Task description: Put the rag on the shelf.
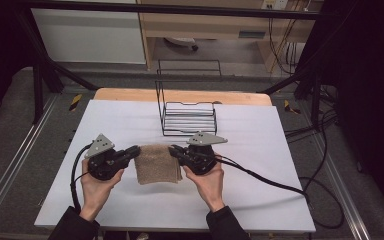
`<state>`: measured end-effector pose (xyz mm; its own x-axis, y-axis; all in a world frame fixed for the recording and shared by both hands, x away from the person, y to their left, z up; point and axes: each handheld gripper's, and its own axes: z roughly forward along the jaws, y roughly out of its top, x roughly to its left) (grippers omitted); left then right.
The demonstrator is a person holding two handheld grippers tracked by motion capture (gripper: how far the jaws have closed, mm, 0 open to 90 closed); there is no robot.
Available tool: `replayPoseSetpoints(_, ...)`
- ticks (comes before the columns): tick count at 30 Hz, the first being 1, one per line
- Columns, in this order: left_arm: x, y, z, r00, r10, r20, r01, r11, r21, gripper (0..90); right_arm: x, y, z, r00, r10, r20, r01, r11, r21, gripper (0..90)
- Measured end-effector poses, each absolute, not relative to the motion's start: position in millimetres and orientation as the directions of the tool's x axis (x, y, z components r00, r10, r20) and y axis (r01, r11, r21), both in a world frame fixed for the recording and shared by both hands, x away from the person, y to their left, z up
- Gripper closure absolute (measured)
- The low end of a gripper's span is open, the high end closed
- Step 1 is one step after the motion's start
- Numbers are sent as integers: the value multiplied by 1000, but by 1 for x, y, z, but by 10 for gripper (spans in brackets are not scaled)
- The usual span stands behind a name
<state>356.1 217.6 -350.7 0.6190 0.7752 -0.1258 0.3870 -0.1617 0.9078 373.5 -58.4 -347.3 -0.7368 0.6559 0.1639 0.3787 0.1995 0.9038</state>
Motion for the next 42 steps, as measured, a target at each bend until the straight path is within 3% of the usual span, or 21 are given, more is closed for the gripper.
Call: replayPoseSetpoints(42,396,165,-280,666,742,-69,227,-114,967,855,394,-113,-274,-686,725,62,230,136,964,836)
